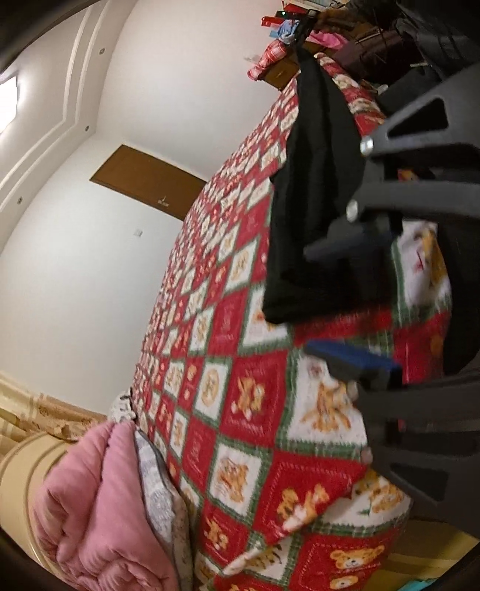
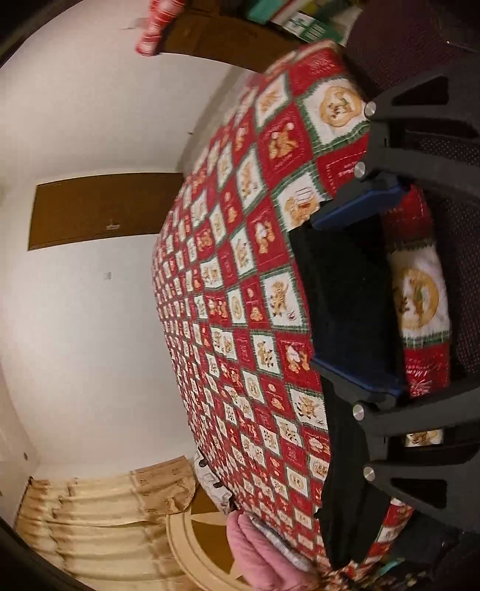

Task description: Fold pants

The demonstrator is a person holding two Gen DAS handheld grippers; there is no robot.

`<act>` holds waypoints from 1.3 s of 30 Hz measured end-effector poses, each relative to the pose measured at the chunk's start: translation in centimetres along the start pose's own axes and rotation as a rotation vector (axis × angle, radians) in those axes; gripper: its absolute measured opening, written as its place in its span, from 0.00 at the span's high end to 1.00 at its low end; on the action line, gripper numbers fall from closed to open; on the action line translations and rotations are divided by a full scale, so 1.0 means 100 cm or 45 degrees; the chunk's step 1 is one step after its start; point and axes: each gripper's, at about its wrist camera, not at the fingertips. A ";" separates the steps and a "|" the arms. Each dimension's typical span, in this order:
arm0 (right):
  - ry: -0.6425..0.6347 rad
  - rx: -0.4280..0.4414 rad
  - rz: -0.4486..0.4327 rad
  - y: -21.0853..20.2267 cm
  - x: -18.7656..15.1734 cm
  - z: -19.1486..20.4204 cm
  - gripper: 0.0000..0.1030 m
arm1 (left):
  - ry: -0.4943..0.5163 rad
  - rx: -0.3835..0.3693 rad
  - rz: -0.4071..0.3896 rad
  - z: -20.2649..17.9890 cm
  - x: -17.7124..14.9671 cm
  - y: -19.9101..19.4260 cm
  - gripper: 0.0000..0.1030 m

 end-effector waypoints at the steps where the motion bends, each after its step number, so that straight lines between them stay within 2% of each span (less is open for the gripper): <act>1: 0.011 -0.003 -0.026 -0.004 0.003 0.003 0.32 | 0.003 -0.011 -0.008 -0.005 0.002 0.000 0.46; 3: 0.048 0.026 -0.087 -0.011 0.013 0.013 0.32 | 0.015 -0.030 -0.031 -0.016 0.009 0.001 0.46; 4: 0.054 0.080 -0.103 -0.012 0.020 0.023 0.32 | 0.019 -0.036 -0.039 -0.020 0.013 0.004 0.46; 6: 0.023 0.163 -0.099 -0.008 0.029 0.047 0.32 | 0.029 -0.051 -0.054 -0.028 0.023 0.012 0.39; 9: -0.044 0.308 -0.048 0.013 0.036 0.100 0.32 | 0.020 -0.070 -0.061 -0.036 0.034 0.026 0.38; 11: -0.049 0.483 0.061 0.044 0.034 0.144 0.32 | -0.004 -0.103 -0.039 -0.038 0.038 0.038 0.38; 15: -0.088 0.666 0.224 0.110 0.017 0.223 0.32 | -0.029 -0.152 0.035 -0.042 0.035 0.055 0.38; 19: -0.114 0.764 0.403 0.179 -0.013 0.292 0.32 | -0.019 -0.164 0.077 -0.045 0.026 0.053 0.38; 23: -0.113 0.834 0.620 0.216 -0.044 0.326 0.32 | -0.011 -0.171 0.134 -0.043 0.014 0.045 0.38; 26: -0.195 0.868 0.731 0.209 -0.066 0.335 0.32 | -0.002 -0.166 0.174 -0.040 0.002 0.040 0.38; 29: -0.255 0.950 0.809 0.187 -0.081 0.333 0.32 | -0.005 -0.157 0.206 -0.037 -0.007 0.036 0.38; 31: -0.310 0.960 0.844 0.172 -0.090 0.332 0.32 | -0.006 -0.140 0.221 -0.035 -0.015 0.031 0.38; 36: -0.418 0.973 0.879 0.142 -0.109 0.331 0.32 | 0.000 -0.090 0.214 -0.030 -0.020 0.016 0.38; 37: -0.435 0.966 0.862 0.139 -0.110 0.331 0.32 | -0.004 -0.080 0.212 -0.028 -0.021 0.015 0.38; 39: -0.497 0.892 0.758 0.133 -0.106 0.335 0.32 | -0.026 -0.059 0.207 -0.023 -0.021 0.007 0.38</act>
Point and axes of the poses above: each gripper's, at about its wrist camera, not at the fingertips, and y roughly the way its jaws point, z to its left, x to its top, and after that the axes turned 4 degrees about x, right-handed
